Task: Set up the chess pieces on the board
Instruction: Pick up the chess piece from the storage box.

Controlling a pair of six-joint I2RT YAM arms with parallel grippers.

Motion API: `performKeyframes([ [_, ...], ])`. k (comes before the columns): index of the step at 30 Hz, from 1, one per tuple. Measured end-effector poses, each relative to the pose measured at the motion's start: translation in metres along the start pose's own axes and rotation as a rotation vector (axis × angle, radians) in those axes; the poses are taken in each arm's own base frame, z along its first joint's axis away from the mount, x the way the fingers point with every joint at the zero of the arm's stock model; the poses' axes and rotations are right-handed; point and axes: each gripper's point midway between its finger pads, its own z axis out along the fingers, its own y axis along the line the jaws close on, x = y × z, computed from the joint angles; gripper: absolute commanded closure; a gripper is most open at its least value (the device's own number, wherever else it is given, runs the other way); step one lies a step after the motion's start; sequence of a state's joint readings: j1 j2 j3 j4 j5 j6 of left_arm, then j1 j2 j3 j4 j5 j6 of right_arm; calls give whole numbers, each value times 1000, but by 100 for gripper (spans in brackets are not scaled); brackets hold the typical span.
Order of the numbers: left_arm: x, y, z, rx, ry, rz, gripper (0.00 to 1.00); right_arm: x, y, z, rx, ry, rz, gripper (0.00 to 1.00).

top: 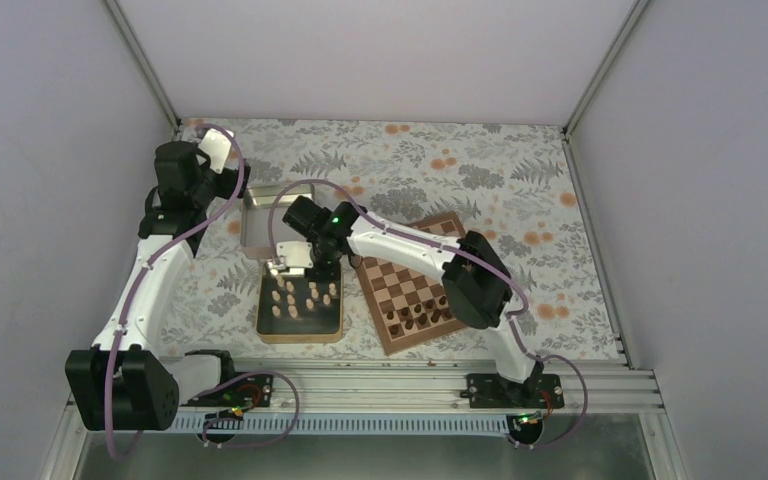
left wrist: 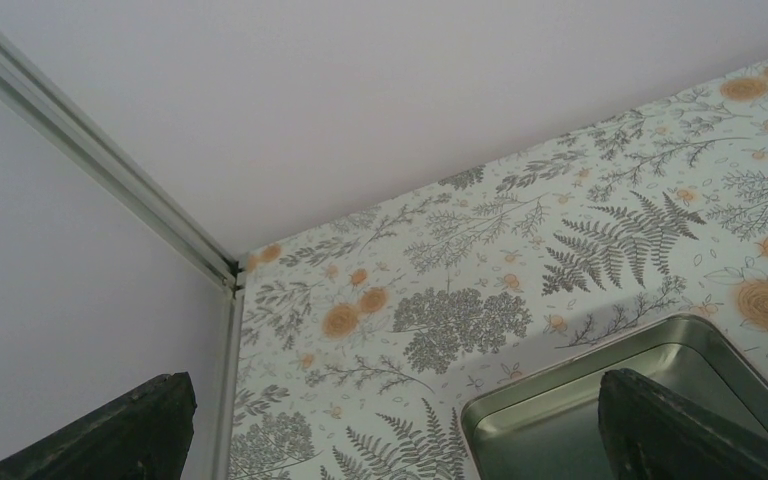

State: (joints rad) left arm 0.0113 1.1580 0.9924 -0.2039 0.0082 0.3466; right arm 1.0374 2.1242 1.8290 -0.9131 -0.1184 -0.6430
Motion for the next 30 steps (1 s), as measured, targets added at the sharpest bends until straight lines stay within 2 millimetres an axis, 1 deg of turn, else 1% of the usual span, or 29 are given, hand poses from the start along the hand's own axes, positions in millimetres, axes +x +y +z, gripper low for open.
performKeyframes([
  [5, 0, -1, 0, 4, -1, -3, 0, 0, 0, 15, 2, 16, 1, 71],
  [8, 0, -1, 0, 4, -1, -4, 0, -1, -4, 19, 17, 17, 2, 71],
  [18, 0, 0, 0, 3, -2, -15, 0, -3, -15, 20, 69, 19, -2, 71],
  [24, 0, 1, 0, 1, -1, -16, 0, -2, -16, 21, 75, 26, -2, 73],
  [30, 0, 0, 0, 4, -2, -16, 0, 1, -14, 28, 64, 39, -1, 74],
])
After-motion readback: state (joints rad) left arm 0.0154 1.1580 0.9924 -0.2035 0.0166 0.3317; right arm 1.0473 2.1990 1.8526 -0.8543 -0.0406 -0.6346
